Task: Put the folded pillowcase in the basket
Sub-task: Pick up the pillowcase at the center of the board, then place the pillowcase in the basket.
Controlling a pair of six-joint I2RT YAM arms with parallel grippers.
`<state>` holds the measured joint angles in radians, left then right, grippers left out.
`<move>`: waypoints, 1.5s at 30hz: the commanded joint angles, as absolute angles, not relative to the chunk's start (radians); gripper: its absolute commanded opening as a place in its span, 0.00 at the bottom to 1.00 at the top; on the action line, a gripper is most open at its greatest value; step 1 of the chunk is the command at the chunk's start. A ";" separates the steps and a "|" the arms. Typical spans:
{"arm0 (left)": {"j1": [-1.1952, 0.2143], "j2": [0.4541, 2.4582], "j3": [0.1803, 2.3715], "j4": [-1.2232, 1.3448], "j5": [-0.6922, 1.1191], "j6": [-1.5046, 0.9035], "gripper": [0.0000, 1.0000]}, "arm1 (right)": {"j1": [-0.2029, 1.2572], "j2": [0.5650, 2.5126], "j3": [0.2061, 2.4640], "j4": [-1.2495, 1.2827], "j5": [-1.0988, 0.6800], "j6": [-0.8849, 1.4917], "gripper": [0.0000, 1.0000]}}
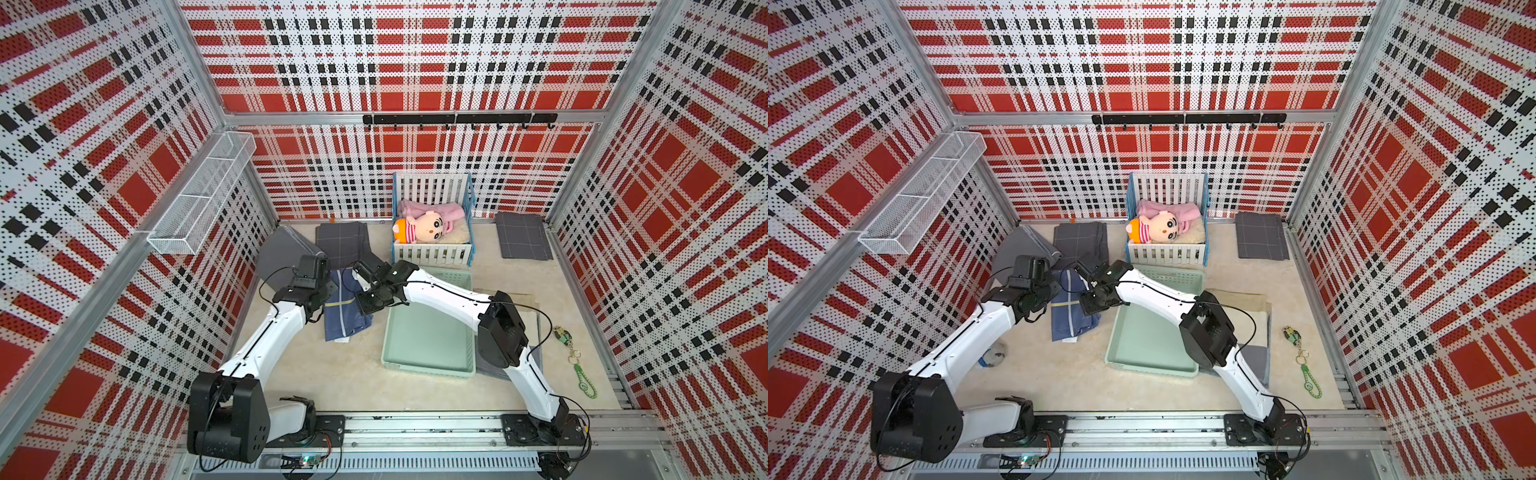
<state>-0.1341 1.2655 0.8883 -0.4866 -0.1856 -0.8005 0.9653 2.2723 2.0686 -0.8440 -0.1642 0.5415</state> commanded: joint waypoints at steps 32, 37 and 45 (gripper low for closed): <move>-0.836 1.532 1.316 -0.389 -0.238 -1.011 0.00 | 0.847 1.518 1.249 -0.791 -0.040 0.733 0.00; -0.841 1.447 1.299 -0.439 -0.294 -1.039 0.00 | 0.851 1.544 1.257 -0.681 -0.164 0.732 0.00; -0.841 1.371 1.280 -0.444 -0.308 -1.039 0.00 | 0.856 1.552 1.368 -0.699 -0.144 0.722 0.00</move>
